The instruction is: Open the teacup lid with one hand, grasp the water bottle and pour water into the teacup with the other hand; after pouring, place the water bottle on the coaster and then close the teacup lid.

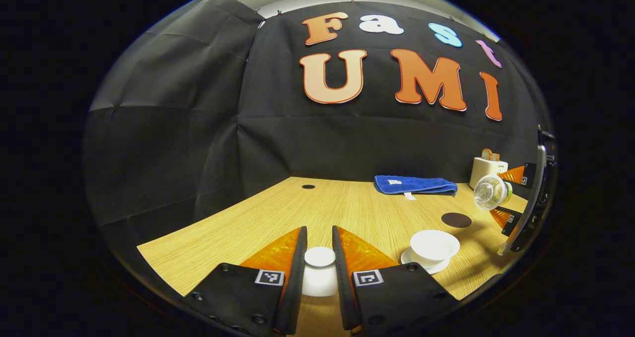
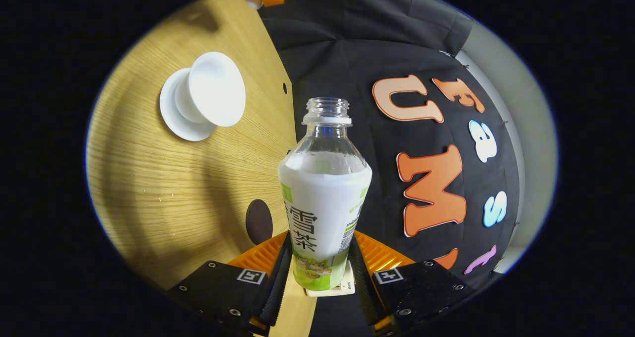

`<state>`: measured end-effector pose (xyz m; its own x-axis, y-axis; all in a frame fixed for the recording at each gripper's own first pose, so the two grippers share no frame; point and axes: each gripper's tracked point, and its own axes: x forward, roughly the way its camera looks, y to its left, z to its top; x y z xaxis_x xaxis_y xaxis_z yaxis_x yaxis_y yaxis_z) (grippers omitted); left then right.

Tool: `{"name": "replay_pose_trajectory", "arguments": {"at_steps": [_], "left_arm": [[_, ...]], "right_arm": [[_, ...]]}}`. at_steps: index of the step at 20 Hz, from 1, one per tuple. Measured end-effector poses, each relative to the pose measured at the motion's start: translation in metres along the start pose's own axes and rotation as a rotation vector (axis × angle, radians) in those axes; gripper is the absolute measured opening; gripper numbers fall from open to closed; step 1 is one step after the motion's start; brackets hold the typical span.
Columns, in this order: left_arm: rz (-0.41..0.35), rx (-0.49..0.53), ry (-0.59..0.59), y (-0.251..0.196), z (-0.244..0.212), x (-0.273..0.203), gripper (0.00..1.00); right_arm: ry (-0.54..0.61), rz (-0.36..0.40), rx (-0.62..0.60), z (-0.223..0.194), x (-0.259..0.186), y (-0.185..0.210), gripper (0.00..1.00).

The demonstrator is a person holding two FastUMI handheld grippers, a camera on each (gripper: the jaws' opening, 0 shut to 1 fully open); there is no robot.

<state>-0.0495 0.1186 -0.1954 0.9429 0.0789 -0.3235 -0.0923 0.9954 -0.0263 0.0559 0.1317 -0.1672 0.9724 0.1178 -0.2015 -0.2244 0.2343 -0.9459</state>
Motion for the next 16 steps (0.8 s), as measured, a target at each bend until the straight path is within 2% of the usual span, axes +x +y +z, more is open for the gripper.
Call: {"name": "replay_pose_trajectory", "arguments": {"at_steps": [14, 16], "left_arm": [[0.025, 0.007, -0.007, 0.014, 0.004, -0.006, 0.36], [0.029, 0.008, -0.006, 0.016, 0.004, -0.007, 0.36]], "right_arm": [[-0.085, -0.082, -0.276, 0.011, 0.013, -0.017, 0.64], [-0.089, -0.105, -0.308, 0.012, 0.016, -0.022, 0.67]]}}
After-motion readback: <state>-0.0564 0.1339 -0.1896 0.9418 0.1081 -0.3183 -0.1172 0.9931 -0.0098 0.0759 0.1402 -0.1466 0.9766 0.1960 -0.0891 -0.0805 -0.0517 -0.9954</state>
